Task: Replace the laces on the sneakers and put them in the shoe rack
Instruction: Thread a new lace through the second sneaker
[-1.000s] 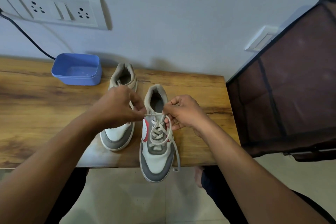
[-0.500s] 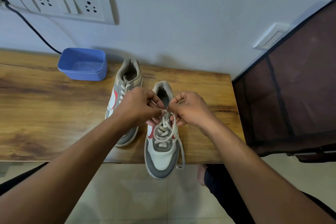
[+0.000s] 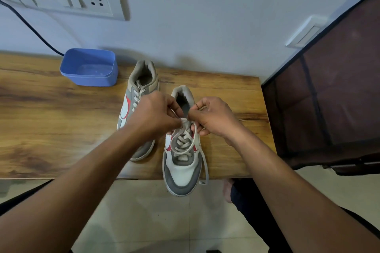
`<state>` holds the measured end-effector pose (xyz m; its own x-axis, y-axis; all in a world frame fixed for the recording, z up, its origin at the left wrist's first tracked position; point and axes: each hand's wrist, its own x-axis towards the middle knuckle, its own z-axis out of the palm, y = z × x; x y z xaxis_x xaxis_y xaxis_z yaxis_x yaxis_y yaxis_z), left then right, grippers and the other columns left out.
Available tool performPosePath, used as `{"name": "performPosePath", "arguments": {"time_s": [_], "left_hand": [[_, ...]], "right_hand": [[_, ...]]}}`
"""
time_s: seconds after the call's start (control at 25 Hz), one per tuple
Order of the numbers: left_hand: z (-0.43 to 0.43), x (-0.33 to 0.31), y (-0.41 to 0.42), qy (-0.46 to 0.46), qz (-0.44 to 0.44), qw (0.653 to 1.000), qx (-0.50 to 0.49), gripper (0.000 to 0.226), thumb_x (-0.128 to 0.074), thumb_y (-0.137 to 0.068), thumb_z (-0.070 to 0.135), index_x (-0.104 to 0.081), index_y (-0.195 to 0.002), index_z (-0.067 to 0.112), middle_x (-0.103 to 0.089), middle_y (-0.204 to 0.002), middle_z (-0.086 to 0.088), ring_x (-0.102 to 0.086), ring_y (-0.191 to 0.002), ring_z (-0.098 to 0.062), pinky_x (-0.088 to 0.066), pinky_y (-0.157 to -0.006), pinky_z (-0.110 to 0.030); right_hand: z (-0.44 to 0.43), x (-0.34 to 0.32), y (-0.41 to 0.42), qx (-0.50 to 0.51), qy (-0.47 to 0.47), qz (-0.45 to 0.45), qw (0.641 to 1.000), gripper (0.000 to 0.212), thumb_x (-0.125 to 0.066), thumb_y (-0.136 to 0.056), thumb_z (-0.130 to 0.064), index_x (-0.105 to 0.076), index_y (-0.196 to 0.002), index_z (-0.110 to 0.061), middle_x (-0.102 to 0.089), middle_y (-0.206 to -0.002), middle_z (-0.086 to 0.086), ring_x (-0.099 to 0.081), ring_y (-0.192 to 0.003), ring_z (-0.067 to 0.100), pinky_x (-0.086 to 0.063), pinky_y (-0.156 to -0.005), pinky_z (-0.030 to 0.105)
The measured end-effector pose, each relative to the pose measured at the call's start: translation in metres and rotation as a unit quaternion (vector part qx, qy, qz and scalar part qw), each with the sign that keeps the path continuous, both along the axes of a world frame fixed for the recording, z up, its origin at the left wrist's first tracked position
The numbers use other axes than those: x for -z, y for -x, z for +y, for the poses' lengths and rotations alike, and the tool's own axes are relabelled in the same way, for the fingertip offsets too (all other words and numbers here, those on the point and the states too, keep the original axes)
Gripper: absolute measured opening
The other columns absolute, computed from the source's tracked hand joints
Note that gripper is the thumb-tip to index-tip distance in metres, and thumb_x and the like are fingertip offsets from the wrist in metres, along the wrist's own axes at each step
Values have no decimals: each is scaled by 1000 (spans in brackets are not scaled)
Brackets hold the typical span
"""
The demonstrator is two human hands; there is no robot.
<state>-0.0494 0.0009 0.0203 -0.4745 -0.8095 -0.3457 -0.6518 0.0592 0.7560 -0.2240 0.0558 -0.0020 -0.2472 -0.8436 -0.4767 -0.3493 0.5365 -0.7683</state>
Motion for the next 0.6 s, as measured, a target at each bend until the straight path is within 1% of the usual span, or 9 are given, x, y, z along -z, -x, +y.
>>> {"name": "performPosePath", "arguments": {"time_s": [0.08,0.16,0.24,0.28,0.32,0.4,0.44,0.48,0.6], "left_hand": [[-13,-6,-16,-66,14,998,-2,13,-77,-83,-5,-72,-91,4,-76,-70,-11,-75,-66,-21,-62,-63,-29],[-12,-9,-24,-68,-15,997,34,11,-75,-84,-4,-73,-90,6,-75,-69,-9,-75,-65,-21,-61,-63,-27],[-6,-7,-19,-24,-60,993,98,6,-74,-87,5,-76,-86,11,-74,-66,-4,-73,-62,-14,-62,-67,-28],[-8,-4,-17,6,-88,989,117,6,-74,-88,11,-76,-83,13,-73,-64,-2,-71,-59,-9,-60,-65,-26],[-11,-3,-19,23,-113,986,121,8,-75,-88,16,-76,-80,15,-72,-63,1,-69,-58,-6,-57,-62,-23],[-23,-7,-32,42,-156,980,114,13,-76,-88,19,-74,-75,18,-71,-62,2,-68,-58,-7,-50,-59,-21],[-29,-9,-39,36,-157,981,110,14,-76,-88,17,-74,-75,18,-72,-64,1,-68,-60,-8,-50,-60,-22],[-30,-9,-43,6,-139,985,103,13,-74,-89,15,-73,-76,15,-73,-66,-1,-71,-62,-10,-53,-61,-24],[-15,-8,-31,-109,-44,989,91,12,-72,-93,19,-72,-89,9,-77,-77,-6,-76,-74,-17,-60,-67,-30]], "right_hand": [[2,0,-3,-13,-11,-24,1000,13,-71,-90,-17,-68,-101,-14,-78,-73,7,-73,-64,13,-56,-58,29],[3,-2,-4,-15,-13,-27,999,12,-71,-90,-16,-69,-101,-13,-78,-74,7,-74,-65,14,-60,-61,32],[2,-2,-4,-9,-6,-16,1000,11,-71,-89,-16,-69,-100,-14,-78,-73,7,-75,-66,15,-61,-64,33],[1,-1,-5,-9,-4,-11,1000,11,-71,-90,-17,-69,-100,-14,-78,-73,7,-75,-67,15,-61,-62,32],[1,-1,-5,-10,-5,-11,1000,11,-71,-90,-17,-69,-99,-14,-79,-73,6,-75,-67,14,-59,-60,30],[2,-2,-5,-8,-6,-16,1000,11,-71,-89,-18,-69,-99,-14,-79,-74,6,-76,-68,15,-56,-57,27],[3,-3,-5,-6,-7,-18,1000,11,-71,-89,-18,-69,-99,-14,-79,-74,6,-76,-68,15,-55,-56,27],[4,-3,-4,-6,-10,-20,1000,11,-71,-89,-17,-69,-99,-14,-79,-74,6,-77,-68,16,-55,-56,27],[2,-3,-6,-5,-12,-19,1000,11,-71,-88,-17,-69,-99,-14,-79,-74,7,-77,-67,15,-55,-56,27]]}}
